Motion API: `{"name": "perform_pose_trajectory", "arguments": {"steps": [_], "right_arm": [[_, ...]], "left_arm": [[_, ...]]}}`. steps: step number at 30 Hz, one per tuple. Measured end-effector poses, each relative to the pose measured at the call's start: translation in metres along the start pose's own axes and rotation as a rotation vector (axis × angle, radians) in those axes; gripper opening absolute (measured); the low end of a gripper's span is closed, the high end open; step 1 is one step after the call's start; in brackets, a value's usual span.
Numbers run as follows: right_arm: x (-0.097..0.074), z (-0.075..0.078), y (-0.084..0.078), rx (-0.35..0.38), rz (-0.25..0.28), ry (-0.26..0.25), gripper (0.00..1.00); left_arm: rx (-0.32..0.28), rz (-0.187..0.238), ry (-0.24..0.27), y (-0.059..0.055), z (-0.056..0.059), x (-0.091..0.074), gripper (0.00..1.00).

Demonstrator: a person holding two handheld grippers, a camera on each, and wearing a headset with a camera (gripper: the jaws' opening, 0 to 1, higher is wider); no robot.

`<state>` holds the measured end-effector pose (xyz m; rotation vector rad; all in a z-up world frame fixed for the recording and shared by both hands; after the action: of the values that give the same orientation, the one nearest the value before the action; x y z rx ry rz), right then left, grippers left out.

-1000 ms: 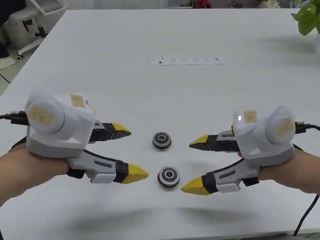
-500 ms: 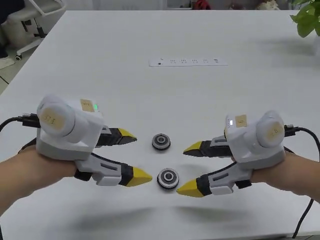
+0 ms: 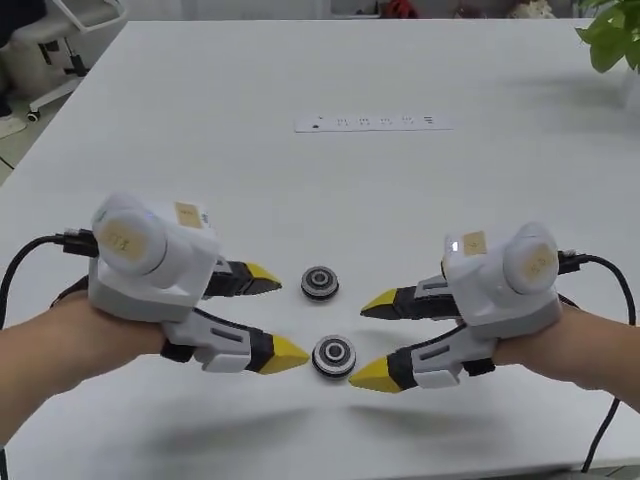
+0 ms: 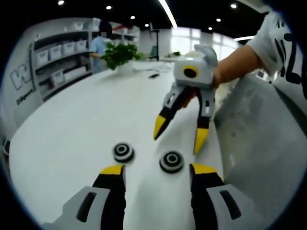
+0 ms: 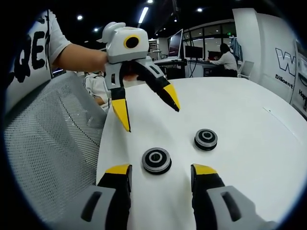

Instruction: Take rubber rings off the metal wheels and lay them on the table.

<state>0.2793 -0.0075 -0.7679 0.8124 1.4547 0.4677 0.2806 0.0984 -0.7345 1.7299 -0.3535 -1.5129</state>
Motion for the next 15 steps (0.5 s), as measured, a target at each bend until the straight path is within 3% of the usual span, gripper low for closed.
{"name": "perform_pose_trajectory", "arguments": {"steps": [15], "right_arm": [[0.006,-0.002,-0.003,0.003,-0.009,0.013,0.42]], "left_arm": [[0.018,-0.018,-0.036,-0.001,0.006,0.014,0.48]]}}
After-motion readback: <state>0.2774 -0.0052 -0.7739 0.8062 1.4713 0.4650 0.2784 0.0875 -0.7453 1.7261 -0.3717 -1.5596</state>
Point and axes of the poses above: the centre of the closed fingertips' face, and the gripper's own axes: x roughly forward along the fingers, z roughly to its right, y roughly out of its top, the point moved 4 cm from there along -x, roughly backward along the fingers, and after that the axes turned 9 degrees about -z, right-handed, at the moved point
